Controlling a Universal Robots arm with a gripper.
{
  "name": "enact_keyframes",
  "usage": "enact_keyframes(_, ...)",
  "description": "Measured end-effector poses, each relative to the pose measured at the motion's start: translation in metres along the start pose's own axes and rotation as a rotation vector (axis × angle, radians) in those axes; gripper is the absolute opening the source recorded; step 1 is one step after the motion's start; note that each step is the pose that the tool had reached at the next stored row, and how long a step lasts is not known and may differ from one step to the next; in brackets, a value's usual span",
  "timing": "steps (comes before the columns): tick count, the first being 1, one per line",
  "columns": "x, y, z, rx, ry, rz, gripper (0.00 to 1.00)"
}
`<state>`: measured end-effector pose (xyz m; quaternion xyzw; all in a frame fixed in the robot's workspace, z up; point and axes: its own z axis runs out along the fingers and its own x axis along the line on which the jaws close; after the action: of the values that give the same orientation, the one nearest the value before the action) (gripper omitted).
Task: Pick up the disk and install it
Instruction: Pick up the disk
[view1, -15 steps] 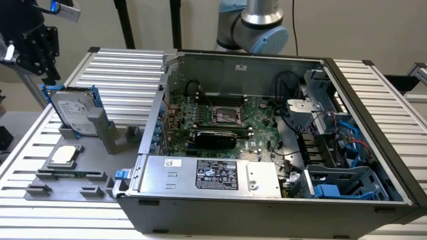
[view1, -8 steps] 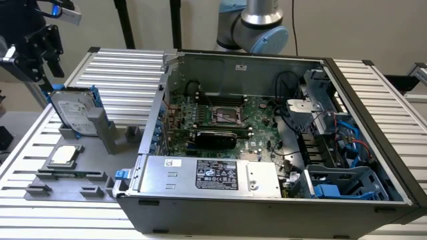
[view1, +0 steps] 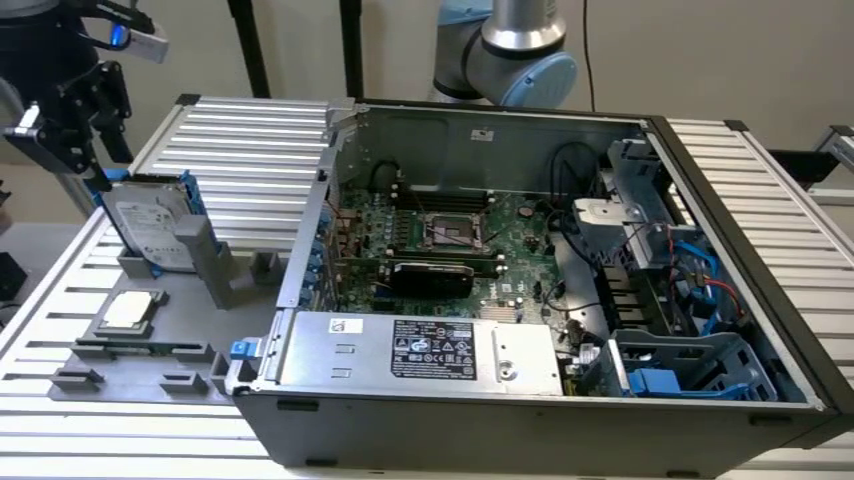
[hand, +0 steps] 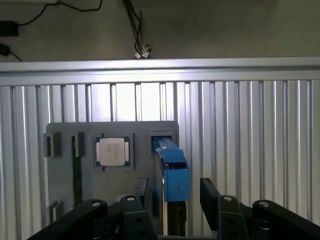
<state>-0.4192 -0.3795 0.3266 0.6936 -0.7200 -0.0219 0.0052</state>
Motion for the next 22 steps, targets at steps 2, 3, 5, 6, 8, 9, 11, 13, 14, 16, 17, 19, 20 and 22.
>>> enact_keyframes(2, 0.0, 0.0, 0.0036, 0.0005, 0.0, 0.0, 1.0)
enact_keyframes(3, 0.0, 0.0, 0.0055, 0.0009, 0.0, 0.0, 1.0)
enact_keyframes(5, 0.0, 0.0, 0.0091, 0.0019, -0.0001, 0.0, 1.0)
enact_keyframes(6, 0.0, 0.0001, 0.011, 0.0027, -0.0001, 0.0, 1.0)
enact_keyframes(8, 0.0, 0.0002, 0.0147, 0.0042, -0.0002, 0.0, 1.0)
enact_keyframes(9, 0.0, 0.0004, 0.0165, 0.0049, -0.0002, 0.0, 1.0)
enact_keyframes(11, 0.001, 0.0006, 0.02, 0.0065, -0.0002, 0.0, 1.0)
enact_keyframes(13, 0.001, 0.0009, 0.0238, 0.0085, -0.0003, 0.0, 1.0)
enact_keyframes(14, 0.001, 0.001, 0.0256, 0.0095, -0.0003, 0.0, 1.0)
enact_keyframes(16, 0.001, 0.001, 0.0292, 0.0121, -0.0003, -0.001, 1.0)
enact_keyframes(17, 0.001, 0.001, 0.031, 0.0138, -0.0004, -0.001, 1.0)
enact_keyframes(19, 0.001, 0.001, 0.0346, 0.0171, -0.0005, -0.001, 1.0)
enact_keyframes(20, 0.001, 0.001, 0.0362, 0.0187, -0.0006, -0.001, 1.0)
enact_keyframes(22, 0.001, 0.001, 0.038, 0.0202, -0.0007, -0.002, 1.0)
